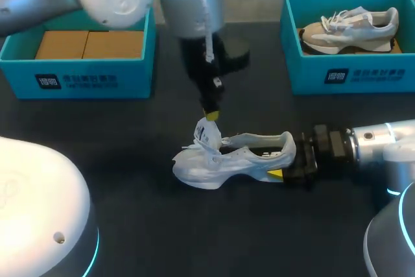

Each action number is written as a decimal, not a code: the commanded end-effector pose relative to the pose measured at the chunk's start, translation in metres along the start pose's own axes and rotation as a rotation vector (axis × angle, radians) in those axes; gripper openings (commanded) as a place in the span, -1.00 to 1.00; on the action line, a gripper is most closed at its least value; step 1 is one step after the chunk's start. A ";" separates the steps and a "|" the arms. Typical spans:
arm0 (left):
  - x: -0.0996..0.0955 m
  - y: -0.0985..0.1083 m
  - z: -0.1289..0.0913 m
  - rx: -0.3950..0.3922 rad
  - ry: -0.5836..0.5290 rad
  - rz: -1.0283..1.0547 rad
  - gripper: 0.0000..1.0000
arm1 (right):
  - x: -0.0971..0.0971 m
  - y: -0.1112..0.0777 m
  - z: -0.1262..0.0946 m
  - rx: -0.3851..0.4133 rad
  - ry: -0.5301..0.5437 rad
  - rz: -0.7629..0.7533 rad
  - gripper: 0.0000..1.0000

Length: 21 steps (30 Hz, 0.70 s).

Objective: Take the shoe out of the shoebox, open the shoe tongue, remove and reinsert the insole, then place the shoe into the shoebox

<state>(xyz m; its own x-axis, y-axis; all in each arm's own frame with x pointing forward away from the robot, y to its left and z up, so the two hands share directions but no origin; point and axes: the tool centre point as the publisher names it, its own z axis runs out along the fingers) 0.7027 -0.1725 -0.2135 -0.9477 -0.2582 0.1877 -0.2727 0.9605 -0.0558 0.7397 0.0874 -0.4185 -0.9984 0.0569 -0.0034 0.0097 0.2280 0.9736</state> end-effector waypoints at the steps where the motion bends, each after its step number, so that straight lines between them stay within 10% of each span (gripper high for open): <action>1: 0.005 -0.009 0.005 -0.109 -0.110 0.076 -1.00 | 0.000 -0.002 0.001 0.002 -0.001 -0.001 -1.00; 21: 0.012 -0.036 0.036 -0.009 -0.036 0.339 -1.00 | 0.000 -0.002 0.001 0.002 -0.001 -0.001 -1.00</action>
<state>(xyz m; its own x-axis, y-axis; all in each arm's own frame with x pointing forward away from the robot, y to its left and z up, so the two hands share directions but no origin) 0.6895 -0.2112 -0.2250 -0.9937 0.0256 0.1092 0.0187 0.9978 -0.0640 0.7398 0.0874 -0.4185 -0.9984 0.0570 -0.0034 0.0097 0.2281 0.9736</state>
